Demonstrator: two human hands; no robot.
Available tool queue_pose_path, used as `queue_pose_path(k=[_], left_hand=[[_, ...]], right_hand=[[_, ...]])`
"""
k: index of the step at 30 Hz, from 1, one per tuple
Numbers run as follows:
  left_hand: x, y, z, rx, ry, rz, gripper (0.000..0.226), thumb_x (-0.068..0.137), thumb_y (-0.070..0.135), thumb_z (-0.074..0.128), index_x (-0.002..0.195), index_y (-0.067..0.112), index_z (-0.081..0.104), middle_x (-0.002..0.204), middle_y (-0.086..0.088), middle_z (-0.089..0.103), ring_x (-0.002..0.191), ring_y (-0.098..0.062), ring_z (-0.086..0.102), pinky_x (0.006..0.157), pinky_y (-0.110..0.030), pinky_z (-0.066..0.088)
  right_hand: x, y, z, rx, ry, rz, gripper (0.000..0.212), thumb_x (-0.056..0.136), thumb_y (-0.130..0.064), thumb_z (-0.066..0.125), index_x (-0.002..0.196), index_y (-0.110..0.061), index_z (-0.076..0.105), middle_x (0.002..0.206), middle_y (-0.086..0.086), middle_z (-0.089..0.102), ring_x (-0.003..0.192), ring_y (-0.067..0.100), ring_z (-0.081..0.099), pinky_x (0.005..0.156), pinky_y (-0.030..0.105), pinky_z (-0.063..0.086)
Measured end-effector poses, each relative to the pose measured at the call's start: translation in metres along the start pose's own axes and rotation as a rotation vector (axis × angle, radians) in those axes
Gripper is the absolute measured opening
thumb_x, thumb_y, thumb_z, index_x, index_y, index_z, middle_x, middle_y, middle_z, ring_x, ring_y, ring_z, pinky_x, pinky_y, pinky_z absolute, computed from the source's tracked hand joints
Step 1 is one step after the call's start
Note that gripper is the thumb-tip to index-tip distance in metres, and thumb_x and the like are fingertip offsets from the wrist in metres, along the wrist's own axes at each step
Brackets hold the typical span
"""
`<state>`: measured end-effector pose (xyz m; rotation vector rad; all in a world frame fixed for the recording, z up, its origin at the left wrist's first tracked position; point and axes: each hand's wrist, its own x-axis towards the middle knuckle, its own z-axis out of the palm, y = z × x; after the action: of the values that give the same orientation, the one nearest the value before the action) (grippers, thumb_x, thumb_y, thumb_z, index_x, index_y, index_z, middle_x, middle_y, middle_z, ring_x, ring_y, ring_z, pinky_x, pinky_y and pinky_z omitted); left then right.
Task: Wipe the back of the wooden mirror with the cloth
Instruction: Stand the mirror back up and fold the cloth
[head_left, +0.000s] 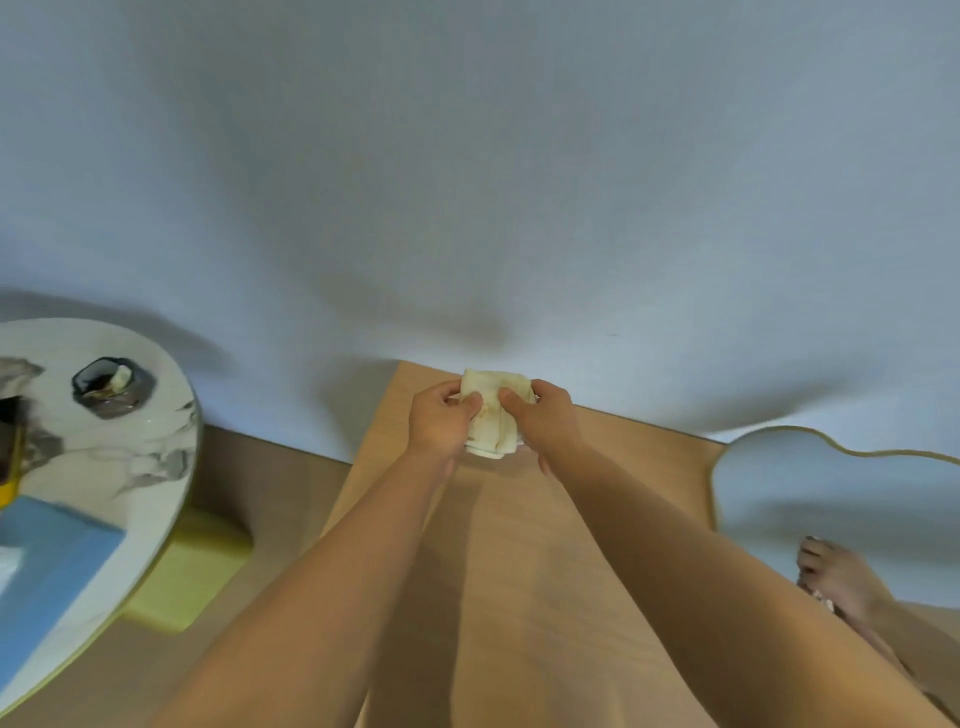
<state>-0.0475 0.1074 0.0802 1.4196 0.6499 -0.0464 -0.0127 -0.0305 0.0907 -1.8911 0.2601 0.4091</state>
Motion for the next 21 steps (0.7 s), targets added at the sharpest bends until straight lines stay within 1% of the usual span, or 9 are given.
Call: queue_pose_path(k=[3, 5, 7, 8, 10, 13, 16, 19, 21], left_hand=[[0.036, -0.019, -0.024, 0.052, 0.04, -0.043, 0.025, 0.098, 0.006, 0.069, 0.122, 0.008, 0.074, 0.114, -0.018, 0.077, 0.103, -0.037, 0.076, 0.089, -0.051, 0.064], [0.056, -0.033, -0.035, 0.097, 0.078, -0.056, 0.026, 0.098, 0.007, 0.068, 0.123, 0.01, 0.073, 0.115, -0.016, 0.077, 0.105, -0.035, 0.075, 0.089, -0.049, 0.063], [0.073, -0.044, -0.042, 0.15, 0.114, -0.043, 0.025, 0.098, 0.006, 0.068, 0.121, 0.01, 0.074, 0.115, -0.014, 0.077, 0.106, -0.034, 0.074, 0.092, -0.05, 0.062], [0.08, -0.05, -0.044, 0.173, 0.129, -0.033, 0.024, 0.097, 0.006, 0.068, 0.12, 0.01, 0.075, 0.114, -0.013, 0.078, 0.106, -0.033, 0.074, 0.094, -0.05, 0.062], [0.094, -0.058, -0.046, 0.215, 0.158, -0.019, 0.023, 0.096, 0.007, 0.07, 0.118, 0.01, 0.076, 0.114, -0.01, 0.078, 0.102, -0.028, 0.073, 0.093, -0.044, 0.061], [0.105, -0.069, -0.046, 0.334, 0.169, 0.045, 0.019, 0.097, 0.01, 0.07, 0.114, 0.008, 0.076, 0.108, -0.007, 0.078, 0.095, -0.024, 0.072, 0.085, -0.034, 0.057], [0.107, -0.079, -0.041, 0.473, 0.145, 0.165, 0.015, 0.098, 0.011, 0.068, 0.109, 0.006, 0.077, 0.099, -0.008, 0.077, 0.089, -0.024, 0.069, 0.077, -0.03, 0.049], [0.108, -0.085, -0.038, 0.563, 0.174, 0.226, 0.015, 0.098, 0.014, 0.069, 0.108, 0.005, 0.076, 0.099, -0.007, 0.067, 0.092, -0.026, 0.063, 0.08, -0.032, 0.047], [0.109, -0.087, -0.038, 0.604, 0.185, 0.238, 0.017, 0.098, 0.015, 0.069, 0.11, 0.005, 0.075, 0.104, -0.012, 0.066, 0.096, -0.027, 0.061, 0.085, -0.032, 0.047]], right_hand=[[0.024, 0.013, 0.042, -0.051, -0.012, 0.045, 0.02, 0.09, -0.039, 0.066, 0.102, -0.023, 0.071, 0.097, -0.001, 0.077, 0.089, 0.026, 0.075, 0.08, 0.054, 0.064], [0.039, 0.021, 0.066, -0.122, -0.003, 0.046, 0.023, 0.092, -0.04, 0.063, 0.107, -0.024, 0.07, 0.097, -0.002, 0.076, 0.087, 0.026, 0.074, 0.071, 0.046, 0.064], [0.054, 0.028, 0.087, -0.155, 0.023, 0.053, 0.02, 0.095, -0.035, 0.063, 0.107, -0.02, 0.068, 0.095, 0.0, 0.074, 0.085, 0.029, 0.073, 0.057, 0.035, 0.056], [0.06, 0.032, 0.096, -0.157, 0.036, 0.056, 0.019, 0.097, -0.032, 0.063, 0.107, -0.017, 0.067, 0.094, 0.002, 0.073, 0.085, 0.029, 0.072, 0.056, 0.033, 0.053], [0.071, 0.04, 0.109, -0.183, 0.068, 0.062, 0.018, 0.098, -0.029, 0.063, 0.107, -0.014, 0.066, 0.093, 0.001, 0.071, 0.087, 0.027, 0.07, 0.064, 0.034, 0.052], [0.08, 0.049, 0.118, -0.24, 0.11, 0.083, 0.018, 0.098, -0.029, 0.063, 0.104, -0.012, 0.063, 0.094, 0.003, 0.069, 0.09, 0.027, 0.068, 0.071, 0.035, 0.051], [0.084, 0.057, 0.119, -0.282, 0.14, 0.098, 0.023, 0.097, -0.028, 0.063, 0.107, -0.008, 0.062, 0.101, 0.008, 0.072, 0.092, 0.029, 0.068, 0.074, 0.037, 0.053], [0.085, 0.06, 0.12, -0.298, 0.163, 0.121, 0.024, 0.096, -0.03, 0.064, 0.105, -0.009, 0.059, 0.101, 0.009, 0.071, 0.089, 0.028, 0.066, 0.071, 0.037, 0.051], [0.086, 0.059, 0.118, -0.305, 0.161, 0.135, 0.026, 0.095, -0.032, 0.066, 0.104, -0.009, 0.057, 0.102, 0.01, 0.071, 0.088, 0.028, 0.066, 0.069, 0.035, 0.048]])
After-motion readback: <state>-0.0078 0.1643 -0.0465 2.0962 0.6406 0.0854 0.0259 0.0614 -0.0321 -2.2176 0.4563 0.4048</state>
